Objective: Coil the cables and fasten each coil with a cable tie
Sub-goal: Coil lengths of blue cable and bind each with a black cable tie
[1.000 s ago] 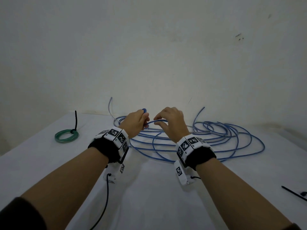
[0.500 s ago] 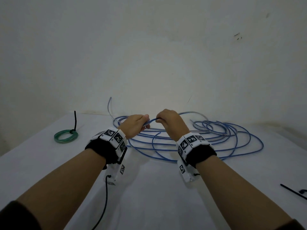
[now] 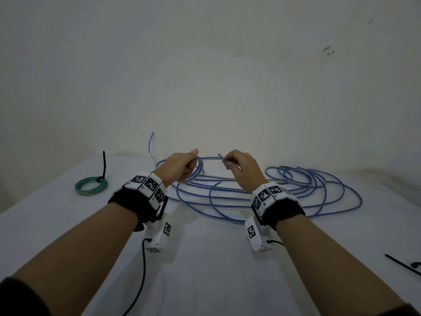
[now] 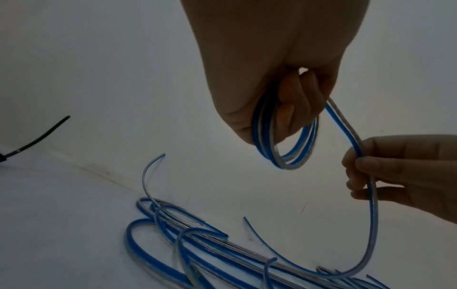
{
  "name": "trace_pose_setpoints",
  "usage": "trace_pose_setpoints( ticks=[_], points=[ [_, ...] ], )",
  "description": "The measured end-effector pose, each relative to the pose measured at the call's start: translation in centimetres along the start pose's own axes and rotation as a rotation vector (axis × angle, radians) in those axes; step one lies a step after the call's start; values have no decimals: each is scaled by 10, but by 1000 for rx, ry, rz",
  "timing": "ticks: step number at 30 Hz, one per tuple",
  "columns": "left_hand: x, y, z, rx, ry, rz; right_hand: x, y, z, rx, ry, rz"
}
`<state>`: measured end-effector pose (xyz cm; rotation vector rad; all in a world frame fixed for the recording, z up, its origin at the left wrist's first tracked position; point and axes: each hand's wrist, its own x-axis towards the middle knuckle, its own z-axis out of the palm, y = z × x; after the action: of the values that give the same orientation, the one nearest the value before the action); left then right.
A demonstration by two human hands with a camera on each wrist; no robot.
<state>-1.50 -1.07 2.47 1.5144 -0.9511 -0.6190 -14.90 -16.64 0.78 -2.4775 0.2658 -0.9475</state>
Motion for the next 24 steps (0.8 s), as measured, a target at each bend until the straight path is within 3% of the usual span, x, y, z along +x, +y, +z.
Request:
trace_pose_setpoints(
  ticks=[7, 13, 16, 19, 24],
  points=[
    [-5, 5, -1, -241, -234, -65, 0, 0, 2, -327, 193, 109],
    [-5, 13, -6, -544, -245, 9, 1, 9, 5, -181, 284, 227],
    [-5, 16, -6, -577, -273, 45, 1, 3, 8, -1, 294, 250],
    [-6, 19, -3, -574, -290, 80, 3, 1, 10, 17, 254, 193],
    [-5, 26, -4, -711, -161, 188, 7, 10, 20, -23, 170, 184]
  ],
)
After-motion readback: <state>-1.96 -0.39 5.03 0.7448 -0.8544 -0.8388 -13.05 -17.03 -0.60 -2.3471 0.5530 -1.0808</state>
